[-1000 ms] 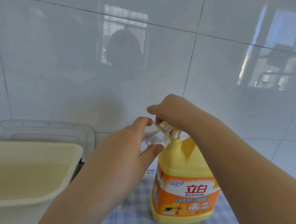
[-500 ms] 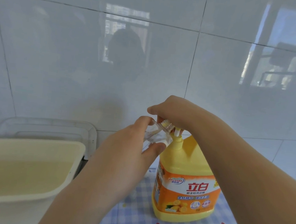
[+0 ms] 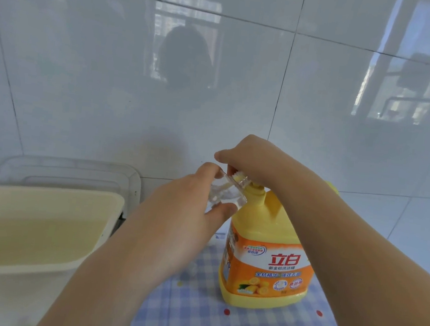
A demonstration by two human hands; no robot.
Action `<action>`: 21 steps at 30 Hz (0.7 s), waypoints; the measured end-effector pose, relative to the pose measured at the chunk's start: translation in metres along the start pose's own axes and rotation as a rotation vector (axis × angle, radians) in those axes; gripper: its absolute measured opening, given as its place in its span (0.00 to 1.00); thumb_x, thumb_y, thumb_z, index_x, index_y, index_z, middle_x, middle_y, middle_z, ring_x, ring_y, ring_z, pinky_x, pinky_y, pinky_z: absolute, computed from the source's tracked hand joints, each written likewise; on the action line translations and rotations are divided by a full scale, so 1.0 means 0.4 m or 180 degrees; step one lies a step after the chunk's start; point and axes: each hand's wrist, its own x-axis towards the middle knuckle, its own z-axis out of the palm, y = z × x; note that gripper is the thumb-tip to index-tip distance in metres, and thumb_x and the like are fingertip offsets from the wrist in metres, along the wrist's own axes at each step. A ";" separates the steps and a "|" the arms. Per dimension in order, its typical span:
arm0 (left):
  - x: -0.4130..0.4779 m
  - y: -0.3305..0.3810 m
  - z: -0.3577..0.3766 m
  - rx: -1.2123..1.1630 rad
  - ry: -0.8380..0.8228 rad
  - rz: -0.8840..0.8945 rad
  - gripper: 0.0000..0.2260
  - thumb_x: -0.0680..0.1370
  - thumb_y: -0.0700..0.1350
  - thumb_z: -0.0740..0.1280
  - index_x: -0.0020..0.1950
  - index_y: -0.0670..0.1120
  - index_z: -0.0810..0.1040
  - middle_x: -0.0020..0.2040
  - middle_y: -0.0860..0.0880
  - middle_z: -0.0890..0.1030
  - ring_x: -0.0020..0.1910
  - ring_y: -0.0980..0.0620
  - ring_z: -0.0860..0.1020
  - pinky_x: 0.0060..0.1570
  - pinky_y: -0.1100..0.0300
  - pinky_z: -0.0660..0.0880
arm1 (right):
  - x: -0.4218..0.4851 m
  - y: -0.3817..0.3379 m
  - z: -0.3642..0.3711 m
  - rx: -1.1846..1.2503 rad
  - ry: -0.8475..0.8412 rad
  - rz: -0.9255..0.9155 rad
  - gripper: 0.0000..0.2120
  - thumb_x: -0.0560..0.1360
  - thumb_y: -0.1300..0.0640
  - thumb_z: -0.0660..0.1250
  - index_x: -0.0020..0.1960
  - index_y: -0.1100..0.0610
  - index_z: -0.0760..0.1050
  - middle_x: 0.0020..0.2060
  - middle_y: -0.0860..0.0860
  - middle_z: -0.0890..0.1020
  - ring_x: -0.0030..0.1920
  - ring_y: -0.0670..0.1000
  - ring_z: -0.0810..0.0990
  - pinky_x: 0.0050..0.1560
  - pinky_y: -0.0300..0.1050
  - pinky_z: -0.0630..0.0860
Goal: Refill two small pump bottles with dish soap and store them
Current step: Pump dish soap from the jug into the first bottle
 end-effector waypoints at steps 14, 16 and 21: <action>-0.001 0.005 -0.005 0.0075 -0.0021 0.0006 0.16 0.78 0.58 0.62 0.64 0.59 0.64 0.50 0.59 0.80 0.48 0.56 0.76 0.38 0.68 0.66 | 0.007 -0.006 0.002 -0.0111 0.0120 -0.0011 0.17 0.75 0.53 0.63 0.53 0.65 0.80 0.33 0.51 0.73 0.29 0.49 0.67 0.30 0.40 0.63; -0.002 0.008 -0.007 0.0109 0.0000 0.0025 0.17 0.78 0.58 0.62 0.65 0.59 0.64 0.49 0.59 0.79 0.47 0.57 0.75 0.37 0.68 0.66 | 0.009 -0.006 0.005 -0.0132 0.0163 0.0007 0.17 0.75 0.53 0.62 0.53 0.65 0.80 0.33 0.51 0.73 0.30 0.49 0.68 0.31 0.40 0.64; -0.006 0.017 -0.010 0.0045 0.0159 0.0042 0.19 0.78 0.60 0.61 0.68 0.60 0.63 0.58 0.58 0.78 0.55 0.55 0.75 0.48 0.59 0.71 | 0.008 -0.009 -0.016 -0.0111 0.0198 0.0030 0.15 0.74 0.53 0.61 0.46 0.64 0.80 0.23 0.50 0.74 0.21 0.50 0.73 0.32 0.39 0.70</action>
